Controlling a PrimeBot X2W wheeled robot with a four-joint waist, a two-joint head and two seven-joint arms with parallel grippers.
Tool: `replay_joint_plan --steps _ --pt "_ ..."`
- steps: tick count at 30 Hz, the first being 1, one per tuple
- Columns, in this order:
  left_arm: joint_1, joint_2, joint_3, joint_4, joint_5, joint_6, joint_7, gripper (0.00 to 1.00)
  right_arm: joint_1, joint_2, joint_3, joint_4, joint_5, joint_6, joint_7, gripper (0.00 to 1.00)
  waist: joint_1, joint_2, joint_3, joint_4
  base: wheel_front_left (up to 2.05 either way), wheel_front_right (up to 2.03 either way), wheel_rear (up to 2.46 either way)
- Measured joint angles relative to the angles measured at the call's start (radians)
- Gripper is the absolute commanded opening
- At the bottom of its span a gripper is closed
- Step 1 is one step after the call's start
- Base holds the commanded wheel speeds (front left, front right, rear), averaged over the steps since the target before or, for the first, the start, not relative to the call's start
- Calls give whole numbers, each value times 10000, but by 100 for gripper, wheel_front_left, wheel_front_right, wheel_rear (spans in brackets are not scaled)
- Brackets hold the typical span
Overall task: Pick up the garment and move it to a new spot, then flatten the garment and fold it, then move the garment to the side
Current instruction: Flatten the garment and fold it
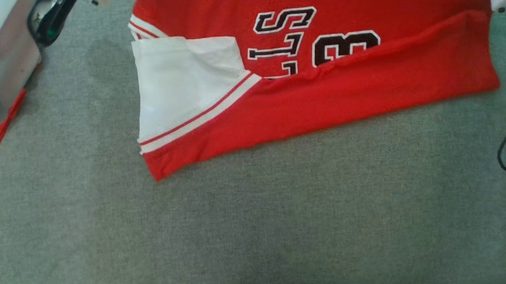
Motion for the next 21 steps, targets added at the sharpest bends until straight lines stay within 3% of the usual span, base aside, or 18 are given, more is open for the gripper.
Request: replay_joint_plan --steps 9,15,21 --pt "221 -42 -949 -190 -261 0 -280 0 99 -192 539 506 729 0 -303 0 -1 0 -347 181 0 0 0" --pt "1151 901 -1887 -1841 -811 0 4 0 1201 -704 1641 441 1981 0 280 0 -3 1 -916 332 0 0 0" --pt "2041 1720 -2134 -3513 -1256 0 1145 0 2241 -1423 2951 -73 3003 0 1360 0 -4 1 -1439 448 0 0 0"
